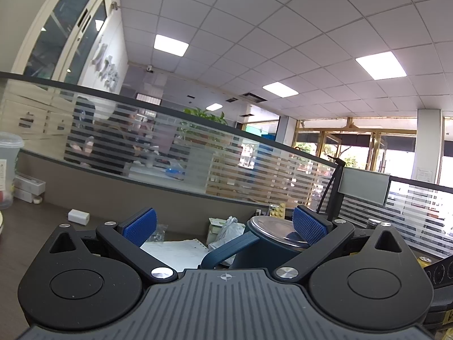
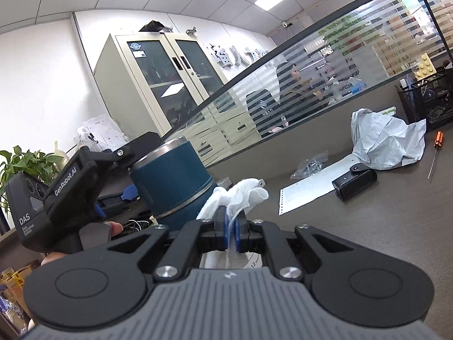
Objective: Clean container
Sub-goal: 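Rub the right gripper's tissue along the thermos lower body, then wipe the thermos label area with the right gripper's tissue, then tilt the thermos with the left gripper while the right gripper's tissue wipes its base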
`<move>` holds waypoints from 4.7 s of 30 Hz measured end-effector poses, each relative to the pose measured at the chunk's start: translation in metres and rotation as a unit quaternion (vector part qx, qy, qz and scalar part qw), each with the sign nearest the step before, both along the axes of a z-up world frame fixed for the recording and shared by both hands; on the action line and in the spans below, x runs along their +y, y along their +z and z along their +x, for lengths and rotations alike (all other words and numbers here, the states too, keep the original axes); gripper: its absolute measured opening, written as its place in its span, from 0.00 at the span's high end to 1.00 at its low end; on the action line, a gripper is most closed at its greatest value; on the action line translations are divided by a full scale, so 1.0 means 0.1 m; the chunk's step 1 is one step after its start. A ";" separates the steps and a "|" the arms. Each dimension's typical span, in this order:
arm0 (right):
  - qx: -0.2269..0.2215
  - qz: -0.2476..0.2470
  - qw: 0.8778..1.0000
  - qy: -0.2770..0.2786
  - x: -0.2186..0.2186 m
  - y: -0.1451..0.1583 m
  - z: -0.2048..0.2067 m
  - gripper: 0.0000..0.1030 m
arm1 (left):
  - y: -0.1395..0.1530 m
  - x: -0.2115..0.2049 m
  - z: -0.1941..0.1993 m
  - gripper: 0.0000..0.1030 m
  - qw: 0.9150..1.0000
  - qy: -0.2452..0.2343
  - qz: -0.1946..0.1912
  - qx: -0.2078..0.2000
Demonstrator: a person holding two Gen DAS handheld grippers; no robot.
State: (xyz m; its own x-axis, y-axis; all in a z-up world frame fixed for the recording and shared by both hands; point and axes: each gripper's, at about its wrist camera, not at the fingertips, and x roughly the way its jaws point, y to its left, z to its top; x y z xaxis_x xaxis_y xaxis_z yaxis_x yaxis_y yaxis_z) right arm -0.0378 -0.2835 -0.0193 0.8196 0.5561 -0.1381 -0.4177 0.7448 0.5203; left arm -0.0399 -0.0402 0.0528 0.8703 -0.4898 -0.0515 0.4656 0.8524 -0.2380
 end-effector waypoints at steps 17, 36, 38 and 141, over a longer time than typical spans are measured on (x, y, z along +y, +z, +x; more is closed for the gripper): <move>0.034 -0.022 0.999 -0.001 0.03 -0.15 0.06 0.91 | -0.01 0.00 -0.01 0.00 1.000 -0.002 -0.001 0.000; 0.069 -0.039 0.997 -0.006 0.08 -0.29 0.10 0.91 | 0.00 -0.05 -0.05 0.00 1.000 0.003 0.005 -0.007; 0.076 -0.040 0.996 -0.007 0.08 -0.32 0.11 0.91 | 0.00 -0.04 -0.04 0.00 1.000 0.002 0.005 -0.007; -0.059 -0.023 0.998 -0.008 0.02 0.30 0.16 0.91 | 0.03 -0.02 0.00 0.00 1.000 -0.006 0.001 -0.004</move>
